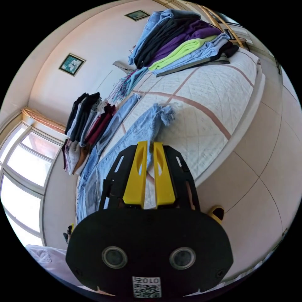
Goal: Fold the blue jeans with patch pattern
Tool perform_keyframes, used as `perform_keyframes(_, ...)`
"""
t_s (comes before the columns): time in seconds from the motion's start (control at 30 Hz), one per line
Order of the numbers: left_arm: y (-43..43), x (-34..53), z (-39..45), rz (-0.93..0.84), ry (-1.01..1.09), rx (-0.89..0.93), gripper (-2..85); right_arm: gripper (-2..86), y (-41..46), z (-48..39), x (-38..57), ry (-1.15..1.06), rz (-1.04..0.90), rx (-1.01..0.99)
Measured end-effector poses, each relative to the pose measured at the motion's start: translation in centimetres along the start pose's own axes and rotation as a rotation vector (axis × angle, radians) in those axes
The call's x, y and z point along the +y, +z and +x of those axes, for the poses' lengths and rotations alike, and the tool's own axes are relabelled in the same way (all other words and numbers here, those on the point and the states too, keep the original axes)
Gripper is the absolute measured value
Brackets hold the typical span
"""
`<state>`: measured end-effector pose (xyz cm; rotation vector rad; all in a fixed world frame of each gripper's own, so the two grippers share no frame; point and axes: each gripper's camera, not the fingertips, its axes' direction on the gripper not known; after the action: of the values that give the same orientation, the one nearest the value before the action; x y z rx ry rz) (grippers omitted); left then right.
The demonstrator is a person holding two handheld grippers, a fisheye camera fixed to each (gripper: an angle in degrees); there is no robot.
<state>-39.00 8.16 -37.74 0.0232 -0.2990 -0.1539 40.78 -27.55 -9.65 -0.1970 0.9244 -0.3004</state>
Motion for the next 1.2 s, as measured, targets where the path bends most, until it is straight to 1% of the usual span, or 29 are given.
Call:
perform_keyframes(0.07,0.2,0.4,-1.2,0.035,-0.031,0.037,11.1,5.4,-0.2,0.6,-0.2,-0.005,-0.002,-0.016)
perform_keyframes(0.13,0.1,0.5,-1.6,0.042,-0.038,0.044,10.7,5.5,-0.5,1.1,-0.4,-0.002,-0.005,0.009)
perform_keyframes(0.23,0.0,0.1,-1.7,-0.011,-0.036,-0.022,10.6,5.8,-0.6,2.1,-0.6,0.003,-0.014,0.016)
perform_keyframes(0.27,0.1,0.1,-2.0,-0.045,-0.050,-0.039,10.6,5.9,-0.2,2.5,-0.7,0.019,-0.057,0.068)
perform_keyframes(0.3,0.1,0.2,-2.1,-0.064,-0.058,-0.050,10.6,5.8,-0.2,2.7,-0.6,0.006,-0.054,0.081)
perform_keyframes(0.53,-0.7,0.7,-1.1,0.033,-0.009,0.029,10.6,5.2,-1.4,5.2,-0.3,0.049,-0.025,-0.011)
perform_keyframes(0.6,-1.3,0.9,-0.4,0.078,0.039,0.099,9.9,4.8,-2.1,5.4,-0.4,0.035,-0.016,-0.023)
perform_keyframes(0.67,-2.3,0.9,1.2,0.139,0.173,0.295,8.7,4.6,-2.8,5.2,-0.5,0.008,0.000,-0.014)
perform_keyframes(0.7,-2.2,0.7,1.4,0.112,0.175,0.276,8.9,4.5,-3.0,5.2,-0.6,-0.006,-0.003,-0.001)
perform_keyframes(0.73,-1.8,0.1,1.2,0.039,0.128,0.144,9.3,4.4,-3.0,5.3,-0.6,-0.009,-0.009,0.005)
perform_keyframes(0.77,-1.7,-0.2,0.3,0.013,0.079,0.083,9.5,4.4,-2.9,5.5,-0.7,-0.010,-0.021,0.011)
perform_keyframes(0.83,-1.9,-0.2,-1.2,0.024,0.030,0.113,9.7,4.4,-2.8,5.9,-0.6,-0.003,-0.029,0.003)
perform_keyframes(0.93,-1.8,-0.2,-1.6,0.030,0.040,0.173,10.3,4.4,-3.1,6.2,-0.4,-0.004,-0.017,0.000)
perform_keyframes(1.0,-2.0,-0.4,-0.9,0.014,0.045,0.159,10.7,4.4,-3.1,6.5,-0.4,-0.005,-0.033,0.012)
perform_keyframes(1.07,-2.1,-1.0,-0.3,-0.035,0.075,0.068,11.0,4.5,-3.3,6.7,-0.4,-0.004,-0.030,0.006)
perform_keyframes(1.1,-2.0,-1.1,-0.6,-0.047,0.069,0.054,11.1,4.5,-3.3,6.8,-0.4,-0.005,-0.031,0.006)
perform_keyframes(1.2,-1.3,-1.7,-2.8,-0.026,0.011,0.091,10.5,4.4,-3.0,6.9,-0.6,-0.005,-0.045,0.014)
